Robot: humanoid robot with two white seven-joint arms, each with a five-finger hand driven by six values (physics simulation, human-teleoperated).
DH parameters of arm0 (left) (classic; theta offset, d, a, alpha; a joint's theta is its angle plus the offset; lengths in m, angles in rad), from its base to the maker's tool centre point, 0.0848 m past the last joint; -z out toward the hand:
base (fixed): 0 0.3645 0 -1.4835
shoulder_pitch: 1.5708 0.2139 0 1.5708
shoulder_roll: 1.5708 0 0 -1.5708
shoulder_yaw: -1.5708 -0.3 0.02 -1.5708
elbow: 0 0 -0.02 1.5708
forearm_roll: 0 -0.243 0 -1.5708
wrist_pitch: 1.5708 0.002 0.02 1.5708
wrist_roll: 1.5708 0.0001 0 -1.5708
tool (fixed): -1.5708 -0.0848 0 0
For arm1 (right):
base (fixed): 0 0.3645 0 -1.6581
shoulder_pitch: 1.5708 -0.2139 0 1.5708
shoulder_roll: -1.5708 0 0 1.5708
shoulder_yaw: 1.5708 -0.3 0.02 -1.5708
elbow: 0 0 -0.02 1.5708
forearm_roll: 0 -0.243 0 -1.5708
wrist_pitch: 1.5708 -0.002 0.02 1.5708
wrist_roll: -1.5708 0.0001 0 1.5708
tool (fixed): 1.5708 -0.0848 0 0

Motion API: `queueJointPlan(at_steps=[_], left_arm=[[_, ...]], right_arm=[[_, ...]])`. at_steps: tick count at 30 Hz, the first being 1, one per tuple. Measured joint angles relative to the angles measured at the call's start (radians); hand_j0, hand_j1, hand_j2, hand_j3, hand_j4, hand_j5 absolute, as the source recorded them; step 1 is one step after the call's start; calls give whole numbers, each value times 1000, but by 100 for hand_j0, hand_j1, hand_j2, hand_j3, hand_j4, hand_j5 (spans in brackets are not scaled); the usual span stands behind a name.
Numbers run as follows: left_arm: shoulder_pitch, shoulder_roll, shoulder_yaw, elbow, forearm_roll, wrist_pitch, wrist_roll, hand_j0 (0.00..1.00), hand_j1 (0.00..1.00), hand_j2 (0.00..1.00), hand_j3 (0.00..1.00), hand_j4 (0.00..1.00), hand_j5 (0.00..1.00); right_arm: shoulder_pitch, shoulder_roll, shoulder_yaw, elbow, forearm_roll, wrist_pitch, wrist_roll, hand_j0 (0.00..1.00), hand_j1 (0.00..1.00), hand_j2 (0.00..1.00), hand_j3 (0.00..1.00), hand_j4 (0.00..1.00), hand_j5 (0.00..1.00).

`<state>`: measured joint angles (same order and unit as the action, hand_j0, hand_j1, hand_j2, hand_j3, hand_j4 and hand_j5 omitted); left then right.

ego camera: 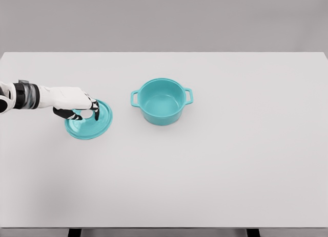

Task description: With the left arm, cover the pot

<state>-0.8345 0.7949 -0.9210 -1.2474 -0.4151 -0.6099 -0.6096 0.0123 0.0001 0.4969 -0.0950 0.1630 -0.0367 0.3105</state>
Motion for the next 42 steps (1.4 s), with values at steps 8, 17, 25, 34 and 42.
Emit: queueJointPlan(at_steps=[8,17,25,34,42], left_arm=[[-12,4,-2,-2,-1,-3,-1,54,54,54,54,54,54],[-66,1,-2,-8,5,-3,-2,54,54,54,54,54,54],[-121,-25,-2,-10,16,-3,-2,54,54,54,54,54,54],[-181,-62,-2,-8,77,-3,-2,55,55,55,55,55,55],[-198,-124,-2,-3,100,-4,-2,54,54,54,54,54,54]], right_arm=[[0,0,0,0,0,0,0,100,100,100,100,100,100],[0,0,0,0,0,0,0,100,100,100,100,100,100],[0,0,0,0,0,0,0,100,100,100,100,100,100],[0,0,0,0,0,0,0,100,100,100,100,100,100],[0,0,0,0,0,0,0,100,100,100,100,100,100]])
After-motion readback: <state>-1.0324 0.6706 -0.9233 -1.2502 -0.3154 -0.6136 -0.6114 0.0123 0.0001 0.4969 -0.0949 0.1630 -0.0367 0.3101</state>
